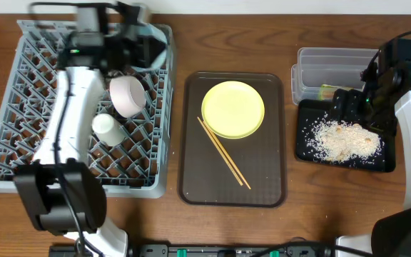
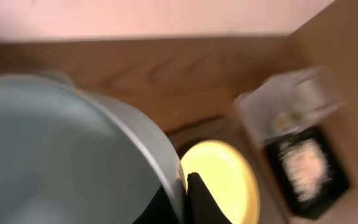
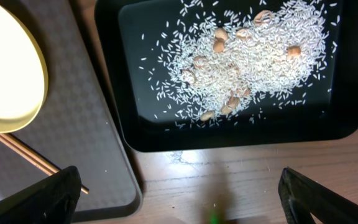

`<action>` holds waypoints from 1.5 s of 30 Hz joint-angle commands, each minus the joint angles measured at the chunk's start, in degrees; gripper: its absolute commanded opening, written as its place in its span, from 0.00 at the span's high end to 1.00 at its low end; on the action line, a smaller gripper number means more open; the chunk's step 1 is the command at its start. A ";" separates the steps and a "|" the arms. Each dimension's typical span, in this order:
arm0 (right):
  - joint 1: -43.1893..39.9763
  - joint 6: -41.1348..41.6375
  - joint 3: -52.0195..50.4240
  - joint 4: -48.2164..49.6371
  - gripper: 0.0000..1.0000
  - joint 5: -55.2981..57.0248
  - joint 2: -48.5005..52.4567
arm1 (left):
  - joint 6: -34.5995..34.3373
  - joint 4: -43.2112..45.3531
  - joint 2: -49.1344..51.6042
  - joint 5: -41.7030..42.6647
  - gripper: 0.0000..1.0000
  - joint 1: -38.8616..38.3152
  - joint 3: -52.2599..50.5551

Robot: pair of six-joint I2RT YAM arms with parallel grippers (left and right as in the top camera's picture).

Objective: Sort waste into correct bins and load items into the dishwasher
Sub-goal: 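Lower the light-blue bowl into the back of the dish rack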

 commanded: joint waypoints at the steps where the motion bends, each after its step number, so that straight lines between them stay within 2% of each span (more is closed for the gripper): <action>1: -0.42 0.35 0.83 -0.07 0.01 0.59 -1.20 | -4.15 4.28 3.74 21.35 0.92 4.63 1.25; 8: -0.42 0.37 0.83 -0.07 0.01 0.59 -1.20 | -17.77 19.12 12.57 32.20 0.92 8.85 1.25; 12: -0.42 0.37 0.83 0.00 0.01 0.57 -1.20 | -27.06 28.57 17.35 35.06 0.92 9.29 1.25; 25: -0.42 0.35 0.83 -0.70 0.01 0.59 -1.20 | -27.56 29.97 23.17 35.04 0.92 14.88 0.70; 30: -0.39 0.42 0.83 -0.70 0.01 0.55 -1.20 | -27.52 26.80 23.91 34.29 0.85 17.49 0.52; 31: -0.39 0.42 0.83 -0.70 0.01 0.55 -1.20 | -27.52 26.45 23.96 33.92 0.83 17.88 0.37; 36: -0.39 0.39 0.83 -0.70 0.01 0.57 -1.20 | -27.58 25.75 23.96 33.97 0.37 20.17 0.00; 37: -0.42 0.39 0.83 -0.70 0.01 0.57 -1.20 | -27.58 25.40 23.96 33.94 0.33 20.63 0.00; 38: -0.42 0.39 0.83 -0.72 0.01 0.57 -1.20 | -27.63 25.14 23.96 33.79 0.22 21.24 0.00; 40: -0.39 0.37 0.83 -0.81 0.01 0.55 -1.20 | -29.97 24.11 23.87 32.11 0.19 22.38 0.00; 42: -0.42 0.37 0.83 -0.94 0.01 0.57 -1.20 | -30.16 23.63 23.41 31.76 0.18 23.61 0.00; 45: -0.42 0.37 0.83 -0.92 0.01 0.57 -1.20 | -29.83 20.46 21.59 26.91 0.15 25.44 0.00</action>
